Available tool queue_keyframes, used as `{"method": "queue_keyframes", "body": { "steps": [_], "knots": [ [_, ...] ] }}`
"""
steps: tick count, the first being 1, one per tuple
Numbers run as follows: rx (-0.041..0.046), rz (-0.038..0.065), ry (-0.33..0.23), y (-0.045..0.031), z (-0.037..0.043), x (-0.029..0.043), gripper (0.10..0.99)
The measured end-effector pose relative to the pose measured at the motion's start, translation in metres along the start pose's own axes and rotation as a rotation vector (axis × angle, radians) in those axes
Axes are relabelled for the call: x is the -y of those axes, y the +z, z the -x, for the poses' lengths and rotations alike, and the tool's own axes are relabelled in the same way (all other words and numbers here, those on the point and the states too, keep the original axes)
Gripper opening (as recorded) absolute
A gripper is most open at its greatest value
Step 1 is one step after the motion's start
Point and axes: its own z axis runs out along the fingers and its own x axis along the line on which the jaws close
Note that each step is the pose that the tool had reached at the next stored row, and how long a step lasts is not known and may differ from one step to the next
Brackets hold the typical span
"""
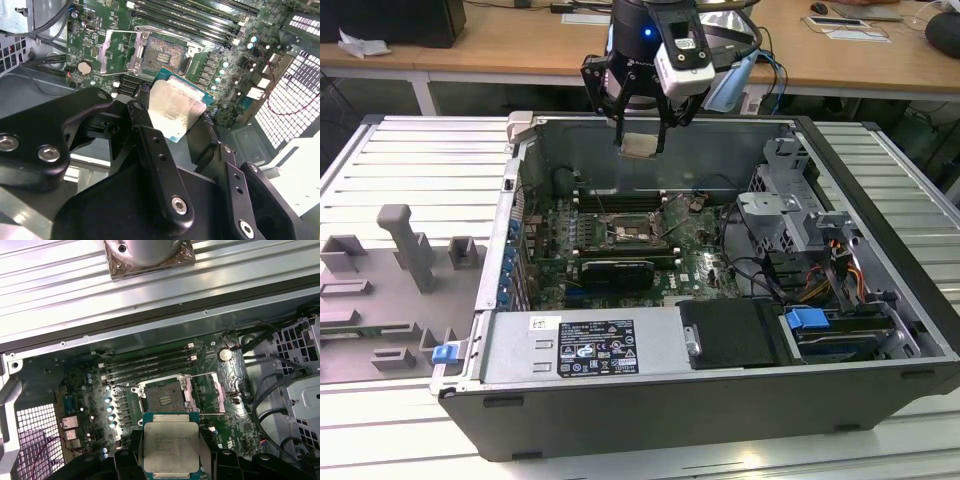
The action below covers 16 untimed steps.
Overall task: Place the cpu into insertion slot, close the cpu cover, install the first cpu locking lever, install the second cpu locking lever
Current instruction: 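Place the cpu into insertion slot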
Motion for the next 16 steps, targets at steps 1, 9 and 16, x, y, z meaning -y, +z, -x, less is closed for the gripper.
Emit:
{"method": "queue_keyframes", "body": {
  "steps": [1,9,16],
  "knots": [
    [0.0002,0.000,0.002,0.0000,0.0000,0.0000,0.537],
    [0.0023,0.000,0.025,0.0000,0.0000,0.0000,0.537],
    [0.0041,0.001,0.046,0.0000,0.0000,0.0000,0.537]
  ]
}}
